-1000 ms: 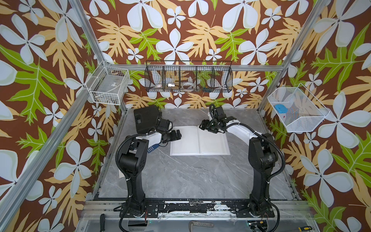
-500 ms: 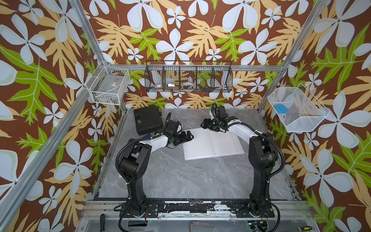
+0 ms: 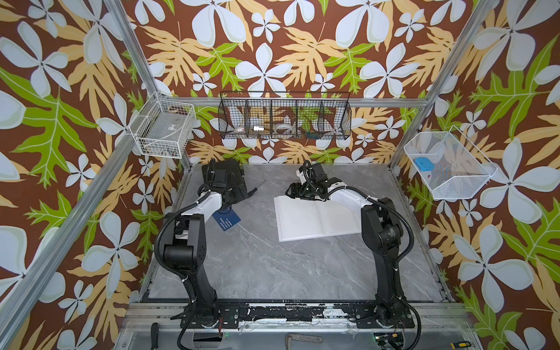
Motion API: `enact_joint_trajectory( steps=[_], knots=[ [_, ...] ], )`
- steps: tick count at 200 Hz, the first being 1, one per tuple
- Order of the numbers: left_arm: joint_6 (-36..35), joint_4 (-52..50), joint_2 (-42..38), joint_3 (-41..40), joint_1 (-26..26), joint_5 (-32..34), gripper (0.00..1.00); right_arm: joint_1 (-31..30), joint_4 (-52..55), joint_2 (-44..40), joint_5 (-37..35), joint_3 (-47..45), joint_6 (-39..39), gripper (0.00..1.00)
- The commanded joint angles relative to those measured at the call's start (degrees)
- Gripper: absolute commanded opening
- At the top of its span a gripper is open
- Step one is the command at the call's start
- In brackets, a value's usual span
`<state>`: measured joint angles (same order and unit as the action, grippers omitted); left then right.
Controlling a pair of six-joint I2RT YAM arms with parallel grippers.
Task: Place the photos into the photo albums
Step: Move the photo to the center of the board.
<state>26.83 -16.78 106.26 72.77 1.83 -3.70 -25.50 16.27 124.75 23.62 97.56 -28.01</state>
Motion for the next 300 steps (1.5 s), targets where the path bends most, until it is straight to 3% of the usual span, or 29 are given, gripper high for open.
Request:
enact_joint_trajectory(
  steps=[1,41,90,163,204,237,271,300],
  knots=[
    [-2.9,-1.6,2.5,0.9,-1.0,2.4,1.00,-0.4,-2.5,-1.1,0.3,-1.8,0.1,0.74],
    [-2.0,-2.7,6.1,0.6,-1.6,3.6,1.00,-0.5,-3.7,-3.2,-1.5,-5.4,0.1,0.74],
    [3.2,-2.6,4.3,-6.4,-0.9,2.2,1.00,-0.5,-3.9,-3.2,-2.0,-6.3,0.0,0.74],
    [11.2,1.8,-2.4,-19.1,9.9,-6.0,1.00,-0.4,-0.7,-2.0,-2.4,-3.2,1.7,0.74],
    [14.1,2.1,-8.7,-21.1,13.0,-5.4,1.00,-0.4,-0.1,-0.8,-1.2,-1.7,1.9,0.74],
    [8.9,-3.2,-12.3,-12.5,12.2,3.6,1.00,-0.5,-1.1,-0.6,-0.2,-1.8,1.7,0.74],
    [4.6,-6.7,-11.2,-5.2,7.6,4.5,1.00,-0.5,-2.8,-0.4,1.9,-2.6,0.8,0.74],
    [3.4,-5.4,-11.1,-6.2,2.3,3.3,1.00,-1.6,-3.4,1.7,4.9,-0.3,0.8,0.73]
  ],
)
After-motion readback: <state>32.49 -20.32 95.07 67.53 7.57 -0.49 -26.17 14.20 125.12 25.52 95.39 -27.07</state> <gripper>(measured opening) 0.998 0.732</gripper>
